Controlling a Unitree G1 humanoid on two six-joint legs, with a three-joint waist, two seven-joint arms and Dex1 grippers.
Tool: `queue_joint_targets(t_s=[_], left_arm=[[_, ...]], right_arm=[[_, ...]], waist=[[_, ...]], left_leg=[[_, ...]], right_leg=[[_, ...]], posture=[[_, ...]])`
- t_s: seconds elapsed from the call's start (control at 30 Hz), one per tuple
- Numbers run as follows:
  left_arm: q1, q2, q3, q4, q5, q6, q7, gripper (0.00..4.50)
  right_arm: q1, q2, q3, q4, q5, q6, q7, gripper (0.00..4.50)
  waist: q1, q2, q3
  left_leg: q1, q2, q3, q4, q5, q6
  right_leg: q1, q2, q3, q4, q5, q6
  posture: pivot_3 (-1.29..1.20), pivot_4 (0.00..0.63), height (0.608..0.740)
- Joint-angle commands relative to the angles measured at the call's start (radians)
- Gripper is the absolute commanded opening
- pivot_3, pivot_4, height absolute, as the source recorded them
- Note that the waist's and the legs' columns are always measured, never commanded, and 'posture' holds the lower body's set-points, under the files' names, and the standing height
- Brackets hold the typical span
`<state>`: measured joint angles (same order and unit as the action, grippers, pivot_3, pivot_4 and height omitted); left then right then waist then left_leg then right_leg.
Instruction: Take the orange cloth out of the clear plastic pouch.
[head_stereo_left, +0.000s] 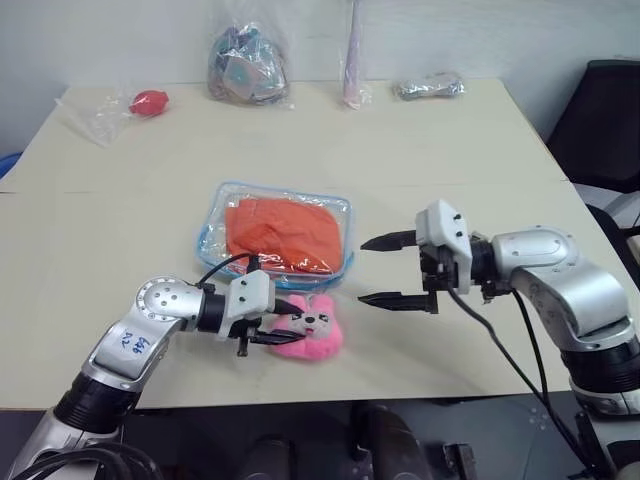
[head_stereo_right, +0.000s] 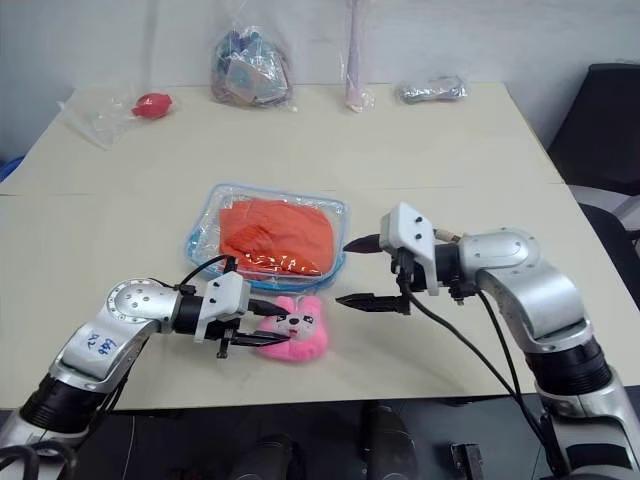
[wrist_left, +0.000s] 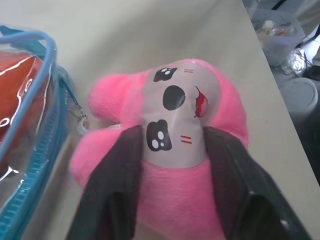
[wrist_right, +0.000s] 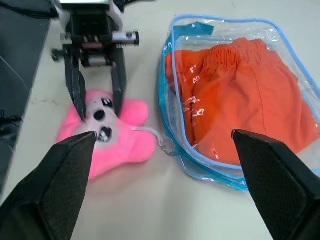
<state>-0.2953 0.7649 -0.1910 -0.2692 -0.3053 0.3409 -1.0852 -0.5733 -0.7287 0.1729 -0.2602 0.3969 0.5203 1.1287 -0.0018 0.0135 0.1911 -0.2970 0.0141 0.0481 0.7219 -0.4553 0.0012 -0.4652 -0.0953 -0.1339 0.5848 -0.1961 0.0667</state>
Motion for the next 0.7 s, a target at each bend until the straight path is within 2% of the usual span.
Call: queue_joint_targets(t_s=[0.03, 0.1, 0.27, 0.43, 0.53, 0.63, 0.7], left_arm=[[0.03, 0.026, 0.034, -0.03, -0.005, 0.016, -0.002, 0.57], [0.041, 0.031, 0.047, -0.043, -0.01, 0.023, -0.001, 0.02], [0.075, 0.076, 0.089, -0.096, -0.013, 0.05, 0.003, 0.0], [0.165, 0.212, 0.259, -0.165, -0.073, 0.063, -0.056, 0.0], [0.192, 0.252, 0.322, -0.167, -0.099, 0.065, -0.076, 0.0], [0.203, 0.26, 0.332, -0.165, -0.097, 0.059, -0.075, 0.0], [0.194, 0.25, 0.318, -0.164, -0.088, 0.06, -0.06, 0.0]], right_arm=[[-0.008, 0.018, 0.013, 0.018, -0.034, -0.062, -0.003, 4.5], [-0.011, 0.026, 0.019, 0.035, -0.045, -0.081, 0.002, 4.5], [-0.022, 0.044, 0.057, 0.087, -0.123, -0.191, 0.01, 4.5], [-0.044, 0.124, 0.128, 0.212, -0.263, -0.403, -0.041, 4.5], [-0.059, 0.186, 0.131, 0.279, -0.29, -0.45, -0.076, 4.5], [-0.069, 0.245, 0.136, 0.366, -0.323, -0.49, -0.113, 3.9], [-0.065, 0.25, 0.161, 0.403, -0.37, -0.57, -0.112, 3.25]], waist=[[0.0, 0.0, 0.0], [0.0, 0.0, 0.0], [-0.001, 0.0, 0.0], [-0.016, 0.0, 0.0], [-0.023, 0.001, 0.001], [-0.023, 0.001, 0.001], [-0.023, 0.001, 0.001]], left_leg=[[0.0, 0.0, 0.0, 0.0, 0.0, 0.0], [0.0, 0.0, 0.0, 0.0, 0.0, 0.0], [0.0, 0.0, 0.0, 0.0, 0.0, 0.0], [0.001, 0.002, 0.001, -0.001, 0.0, 0.0], [0.0, 0.002, 0.0, -0.002, 0.0, -0.001], [0.0, 0.001, -0.001, -0.001, 0.0, -0.001], [0.0, 0.001, -0.003, -0.001, 0.0, -0.001]], right_leg=[[0.0, 0.0, 0.0, 0.0, 0.0, 0.0], [0.0, 0.0, 0.0, 0.0, 0.0, 0.0], [0.0, 0.0, 0.0, 0.0, 0.0, 0.0], [0.0, 0.001, 0.0, 0.0, -0.001, -0.001], [-0.001, 0.001, -0.001, 0.0, -0.001, -0.002], [-0.001, 0.0, -0.001, 0.0, -0.001, -0.002], [-0.001, 0.0, -0.002, 0.0, -0.001, -0.002]], posture=[[0.0, 0.15, 0.74], [0.0, 0.15, 0.74], [0.0, 0.15, 0.74], [0.0, 0.15, 0.74], [0.0, 0.15, 0.74], [0.0, 0.15, 0.74], [0.0, 0.15, 0.74]])
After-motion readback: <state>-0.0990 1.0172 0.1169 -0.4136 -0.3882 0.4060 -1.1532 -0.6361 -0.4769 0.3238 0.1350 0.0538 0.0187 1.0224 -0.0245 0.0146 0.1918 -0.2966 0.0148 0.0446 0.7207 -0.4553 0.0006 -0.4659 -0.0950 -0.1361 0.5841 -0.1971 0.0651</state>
